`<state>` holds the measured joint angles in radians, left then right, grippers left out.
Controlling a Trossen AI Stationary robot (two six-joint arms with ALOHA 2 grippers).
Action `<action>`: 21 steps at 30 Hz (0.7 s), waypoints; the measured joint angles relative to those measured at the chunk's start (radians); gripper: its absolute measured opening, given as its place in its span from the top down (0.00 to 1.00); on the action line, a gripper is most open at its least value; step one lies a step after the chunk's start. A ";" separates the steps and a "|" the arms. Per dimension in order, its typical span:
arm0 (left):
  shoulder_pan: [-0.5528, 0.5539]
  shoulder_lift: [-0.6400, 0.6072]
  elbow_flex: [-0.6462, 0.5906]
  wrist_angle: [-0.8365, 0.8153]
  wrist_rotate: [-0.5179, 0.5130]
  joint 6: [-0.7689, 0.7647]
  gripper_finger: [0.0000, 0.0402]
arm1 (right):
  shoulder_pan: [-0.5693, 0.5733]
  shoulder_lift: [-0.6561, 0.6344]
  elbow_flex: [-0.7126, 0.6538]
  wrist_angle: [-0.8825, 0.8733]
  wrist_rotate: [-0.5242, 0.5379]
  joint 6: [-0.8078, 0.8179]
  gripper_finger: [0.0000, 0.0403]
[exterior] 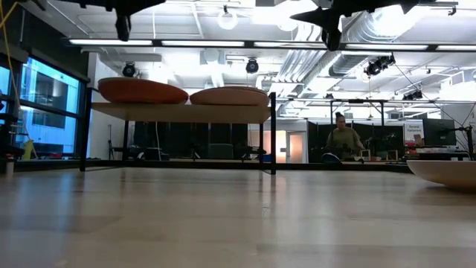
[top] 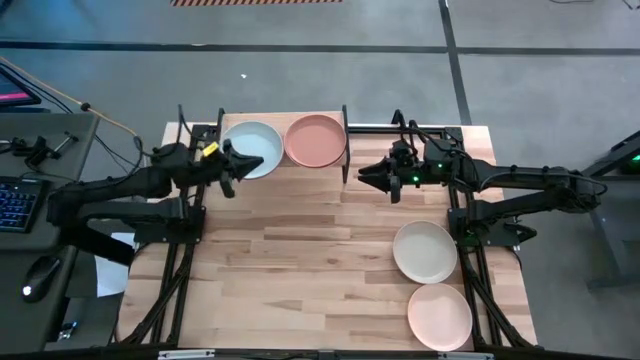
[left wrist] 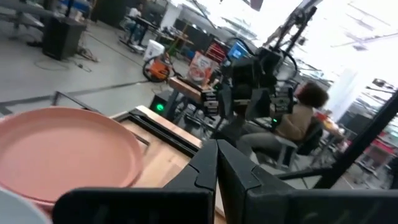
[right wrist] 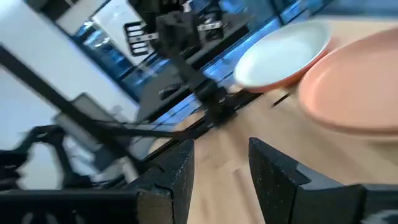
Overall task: Place and stack plates onto a shelf
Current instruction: Stack the light orange plate on top of the brown plate
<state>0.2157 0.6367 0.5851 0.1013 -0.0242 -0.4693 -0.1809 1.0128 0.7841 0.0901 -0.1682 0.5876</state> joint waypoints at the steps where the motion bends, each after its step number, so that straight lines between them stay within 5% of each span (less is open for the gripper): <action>1: -0.014 0.015 0.000 0.018 -0.001 0.000 1.00 | 0.001 -0.007 0.000 -0.015 -0.025 0.022 0.67; 9: -0.115 0.112 0.000 0.109 -0.082 -0.001 1.00 | 0.194 -0.016 0.000 -0.349 -0.192 0.258 0.67; 16: -0.141 0.152 0.000 0.117 -0.102 -0.028 1.00 | 0.577 0.014 0.000 -0.697 -0.133 0.625 0.67; 21: -0.141 0.155 0.000 0.122 -0.103 -0.051 1.00 | 0.796 0.072 0.000 -0.789 -0.028 0.967 0.67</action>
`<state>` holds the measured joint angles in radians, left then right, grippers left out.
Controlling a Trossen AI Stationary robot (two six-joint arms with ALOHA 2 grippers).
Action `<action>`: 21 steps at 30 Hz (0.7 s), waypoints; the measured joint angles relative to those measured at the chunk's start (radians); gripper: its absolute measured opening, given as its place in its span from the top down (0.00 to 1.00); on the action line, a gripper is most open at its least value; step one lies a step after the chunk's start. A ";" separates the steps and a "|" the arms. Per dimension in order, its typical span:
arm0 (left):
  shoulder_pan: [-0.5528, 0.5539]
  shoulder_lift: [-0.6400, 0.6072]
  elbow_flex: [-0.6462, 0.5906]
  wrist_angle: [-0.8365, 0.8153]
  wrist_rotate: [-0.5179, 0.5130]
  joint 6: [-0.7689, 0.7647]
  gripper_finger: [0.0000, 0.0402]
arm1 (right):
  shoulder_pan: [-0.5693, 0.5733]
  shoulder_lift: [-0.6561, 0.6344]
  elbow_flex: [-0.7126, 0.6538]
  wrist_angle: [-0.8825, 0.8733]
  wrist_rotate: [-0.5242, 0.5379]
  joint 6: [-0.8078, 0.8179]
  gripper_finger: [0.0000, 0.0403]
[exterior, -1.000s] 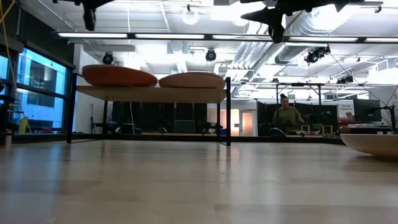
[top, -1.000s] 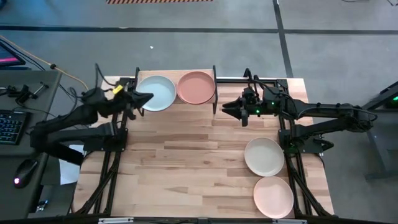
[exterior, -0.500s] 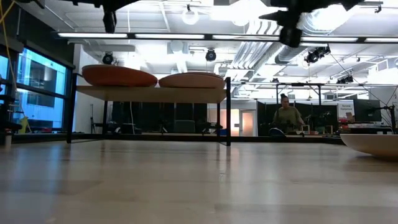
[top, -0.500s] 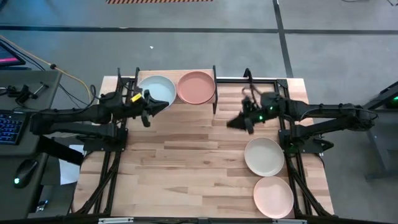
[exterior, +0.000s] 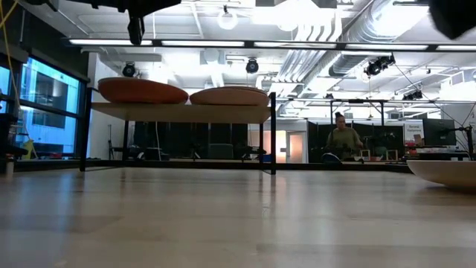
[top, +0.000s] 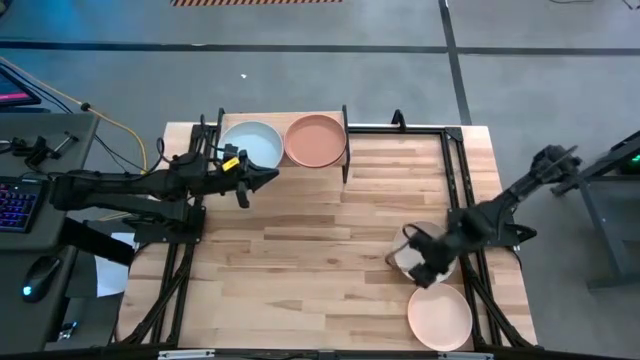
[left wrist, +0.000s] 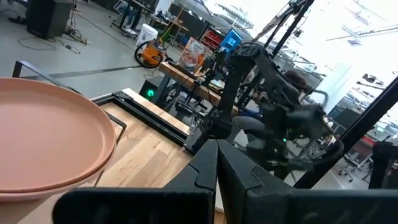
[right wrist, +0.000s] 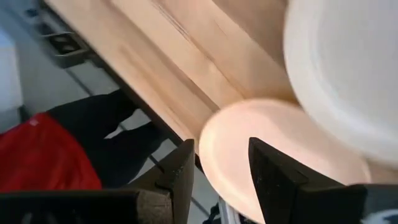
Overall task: Place and stack plates onto a shelf
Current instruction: Stack the light orange plate on top of the brown plate
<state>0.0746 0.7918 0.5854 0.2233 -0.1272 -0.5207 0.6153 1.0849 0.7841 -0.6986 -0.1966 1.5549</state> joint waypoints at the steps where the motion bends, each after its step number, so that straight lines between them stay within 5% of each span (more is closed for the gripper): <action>1: 0.000 0.000 0.000 0.001 0.000 -0.002 1.00 | 0.030 0.017 0.000 0.005 0.009 0.051 0.67; 11: 0.000 0.000 0.000 0.015 0.000 -0.002 1.00 | 0.147 0.251 0.000 0.142 0.032 0.457 0.67; 21: 0.000 0.000 0.000 0.013 0.001 -0.011 1.00 | 0.147 0.467 0.000 0.328 0.010 0.569 0.67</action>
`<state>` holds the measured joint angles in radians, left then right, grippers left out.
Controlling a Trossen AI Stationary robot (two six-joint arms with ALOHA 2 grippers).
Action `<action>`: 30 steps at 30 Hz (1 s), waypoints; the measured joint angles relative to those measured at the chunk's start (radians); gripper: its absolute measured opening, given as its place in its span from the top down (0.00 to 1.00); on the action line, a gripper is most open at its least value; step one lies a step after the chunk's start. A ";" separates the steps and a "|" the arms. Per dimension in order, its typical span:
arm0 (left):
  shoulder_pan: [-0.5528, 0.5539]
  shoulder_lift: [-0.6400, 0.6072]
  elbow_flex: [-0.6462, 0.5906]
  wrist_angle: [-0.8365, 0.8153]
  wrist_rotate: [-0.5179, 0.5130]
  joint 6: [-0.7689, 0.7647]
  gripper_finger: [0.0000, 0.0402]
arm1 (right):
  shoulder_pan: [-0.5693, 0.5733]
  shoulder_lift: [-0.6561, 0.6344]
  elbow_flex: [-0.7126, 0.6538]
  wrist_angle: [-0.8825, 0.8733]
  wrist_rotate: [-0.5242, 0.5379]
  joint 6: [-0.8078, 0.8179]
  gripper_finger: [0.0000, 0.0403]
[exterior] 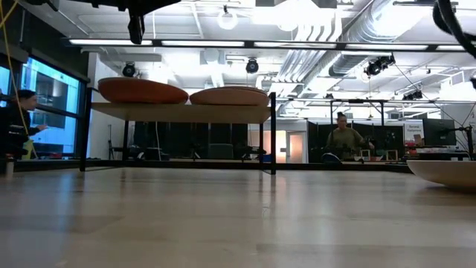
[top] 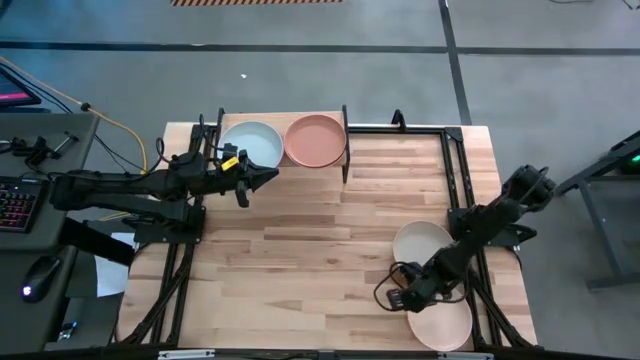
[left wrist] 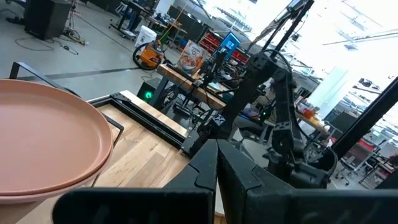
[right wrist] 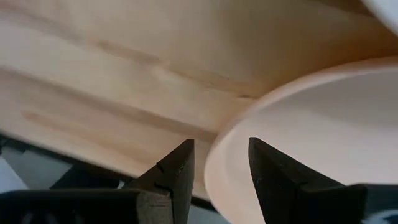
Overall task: Place and stack plates onto a shelf
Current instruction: Stack the light orange plate on top of the brown plate
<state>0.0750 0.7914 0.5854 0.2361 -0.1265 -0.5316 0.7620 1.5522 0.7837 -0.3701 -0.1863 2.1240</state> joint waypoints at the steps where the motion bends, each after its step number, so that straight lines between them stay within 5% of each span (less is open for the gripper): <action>1: 0.000 0.000 0.000 0.000 0.000 0.000 1.00 | 0.000 0.012 0.000 0.003 0.000 0.016 0.67; 10: 0.000 0.000 0.000 -0.003 0.000 0.000 1.00 | 0.000 0.080 0.000 0.054 0.021 0.075 0.69; 20: 0.000 0.000 0.000 -0.003 0.004 0.000 1.00 | 0.000 0.081 0.002 0.037 0.001 0.080 0.98; 30: 0.001 0.000 0.000 0.002 0.004 -0.007 1.00 | -0.007 0.083 0.053 0.046 -0.025 0.008 0.99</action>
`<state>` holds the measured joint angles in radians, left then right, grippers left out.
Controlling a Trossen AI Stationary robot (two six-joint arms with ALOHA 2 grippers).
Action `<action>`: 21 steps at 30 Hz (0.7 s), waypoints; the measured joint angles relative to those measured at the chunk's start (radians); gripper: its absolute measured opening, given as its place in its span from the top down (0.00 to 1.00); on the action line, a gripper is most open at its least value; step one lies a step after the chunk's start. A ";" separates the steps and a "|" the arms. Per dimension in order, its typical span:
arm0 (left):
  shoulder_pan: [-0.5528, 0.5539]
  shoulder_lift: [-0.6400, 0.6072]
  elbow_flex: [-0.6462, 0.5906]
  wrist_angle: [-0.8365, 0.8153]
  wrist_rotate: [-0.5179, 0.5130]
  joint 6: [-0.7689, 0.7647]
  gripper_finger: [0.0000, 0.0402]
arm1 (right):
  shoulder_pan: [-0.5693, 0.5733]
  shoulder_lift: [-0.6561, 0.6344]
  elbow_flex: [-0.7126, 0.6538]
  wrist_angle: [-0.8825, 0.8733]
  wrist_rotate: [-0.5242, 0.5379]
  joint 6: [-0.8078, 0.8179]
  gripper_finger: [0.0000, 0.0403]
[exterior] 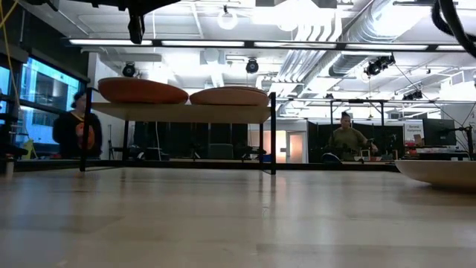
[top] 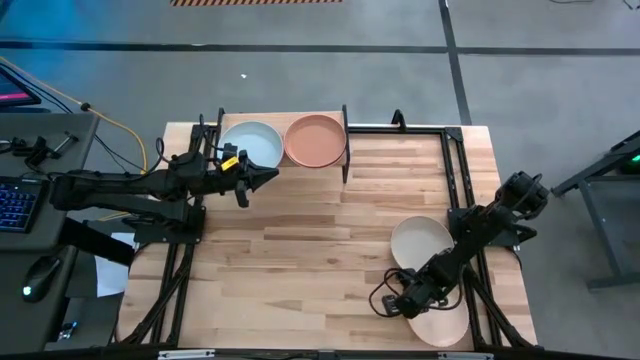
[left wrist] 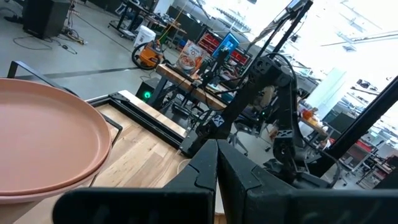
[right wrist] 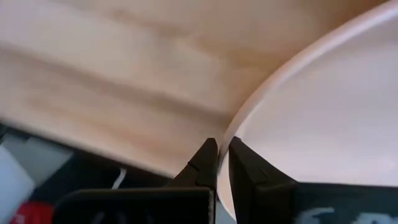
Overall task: Place and stack plates onto a shelf
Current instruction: Stack the light orange plate on top of the brown plate
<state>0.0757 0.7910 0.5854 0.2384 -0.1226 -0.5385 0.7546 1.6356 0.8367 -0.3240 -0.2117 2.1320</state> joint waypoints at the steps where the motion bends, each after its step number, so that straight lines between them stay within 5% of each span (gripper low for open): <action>1: 0.000 0.000 0.000 0.000 0.000 0.000 1.00 | -0.005 0.000 0.012 0.001 -0.005 -0.025 1.00; 14: 0.000 0.000 0.000 0.000 0.000 -0.008 1.00 | -0.145 0.000 0.220 -0.026 -0.068 -0.435 1.00; 21: 0.006 -0.017 0.001 0.103 0.001 -0.006 1.00 | -0.264 0.000 0.362 -0.321 -0.167 -0.898 1.00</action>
<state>0.0819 0.7738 0.5868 0.3409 -0.1219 -0.5441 0.4911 1.6356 1.1985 -0.6454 -0.3784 1.2337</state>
